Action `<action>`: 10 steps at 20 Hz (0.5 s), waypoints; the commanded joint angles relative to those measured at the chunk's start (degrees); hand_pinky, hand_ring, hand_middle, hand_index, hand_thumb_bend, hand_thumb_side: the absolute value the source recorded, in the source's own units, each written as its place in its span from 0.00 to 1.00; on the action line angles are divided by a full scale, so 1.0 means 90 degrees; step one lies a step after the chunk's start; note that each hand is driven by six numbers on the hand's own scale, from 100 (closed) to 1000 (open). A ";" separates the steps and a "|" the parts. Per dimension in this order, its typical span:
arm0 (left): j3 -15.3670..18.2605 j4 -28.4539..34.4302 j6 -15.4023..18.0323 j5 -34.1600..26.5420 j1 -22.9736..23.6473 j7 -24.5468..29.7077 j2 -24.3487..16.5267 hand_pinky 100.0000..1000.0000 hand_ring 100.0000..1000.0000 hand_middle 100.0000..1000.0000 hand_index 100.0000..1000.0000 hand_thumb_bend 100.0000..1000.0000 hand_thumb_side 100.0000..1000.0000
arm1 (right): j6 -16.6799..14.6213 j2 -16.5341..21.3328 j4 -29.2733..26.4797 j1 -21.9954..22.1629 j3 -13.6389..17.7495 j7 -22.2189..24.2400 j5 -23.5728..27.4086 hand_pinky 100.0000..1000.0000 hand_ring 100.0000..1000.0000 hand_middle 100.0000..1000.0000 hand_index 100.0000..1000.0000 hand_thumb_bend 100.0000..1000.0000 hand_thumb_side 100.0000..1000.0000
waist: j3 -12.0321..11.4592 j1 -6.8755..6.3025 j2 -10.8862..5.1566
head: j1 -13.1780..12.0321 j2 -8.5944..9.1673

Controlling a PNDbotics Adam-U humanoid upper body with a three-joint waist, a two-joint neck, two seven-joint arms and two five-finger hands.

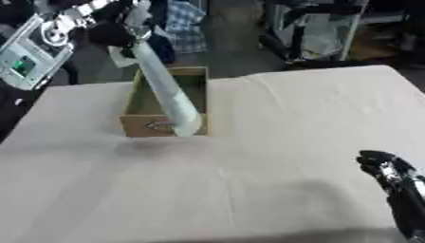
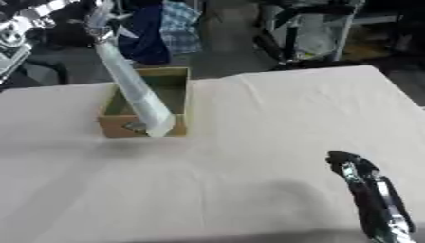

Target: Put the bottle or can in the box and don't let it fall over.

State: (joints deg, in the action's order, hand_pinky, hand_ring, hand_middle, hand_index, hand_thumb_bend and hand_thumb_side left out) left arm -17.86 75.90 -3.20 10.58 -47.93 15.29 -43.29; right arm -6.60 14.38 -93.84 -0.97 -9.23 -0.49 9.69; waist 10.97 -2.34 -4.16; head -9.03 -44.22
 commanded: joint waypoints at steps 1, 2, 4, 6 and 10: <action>0.0266 -0.0358 0.0237 0.0503 -0.0376 -0.0223 0.0051 0.45 0.38 0.35 0.45 0.00 0.35 | -0.0006 0.0098 -0.0056 -0.0064 0.0006 0.0009 0.0015 0.87 0.78 0.71 0.69 0.00 0.60 | 0.0015 0.0008 -0.0077 | 0.0018 0.0025; 0.0325 -0.0520 0.0304 0.0711 -0.0470 -0.0327 0.0127 0.45 0.38 0.34 0.45 0.00 0.35 | -0.0006 0.0098 -0.0055 -0.0064 0.0002 0.0012 0.0018 0.87 0.78 0.71 0.69 0.00 0.60 | 0.0022 0.0008 -0.0075 | 0.0013 0.0023; 0.0452 -0.0909 0.0423 0.1221 -0.0623 -0.0586 0.0306 0.45 0.38 0.35 0.47 0.00 0.37 | -0.0005 0.0096 -0.0055 -0.0071 -0.0006 0.0018 0.0022 0.87 0.78 0.71 0.69 0.00 0.60 | 0.0045 0.0008 -0.0068 | -0.0002 0.0032; 0.0610 -0.1391 0.0533 0.1809 -0.0737 -0.0923 0.0528 0.47 0.39 0.35 0.48 0.00 0.37 | -0.0003 0.0087 -0.0055 -0.0083 -0.0018 0.0029 0.0029 0.87 0.78 0.71 0.69 0.00 0.60 | 0.0086 0.0015 -0.0054 | -0.0017 0.0053; 0.0922 -0.2313 0.0677 0.2891 -0.0816 -0.1613 0.0932 0.67 0.58 0.55 0.69 0.00 0.29 | 0.0000 0.0039 -0.0060 -0.0131 -0.0049 0.0061 0.0046 0.87 0.78 0.71 0.69 0.00 0.60 | 0.0245 0.0050 -0.0009 | -0.0073 0.0098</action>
State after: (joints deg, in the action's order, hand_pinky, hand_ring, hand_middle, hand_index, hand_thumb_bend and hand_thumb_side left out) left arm -11.15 56.79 2.56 33.83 -53.65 2.66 -34.71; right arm -6.51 14.36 -93.80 -1.37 -9.60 -0.17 9.87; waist 13.37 -2.08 -4.08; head -9.46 -44.14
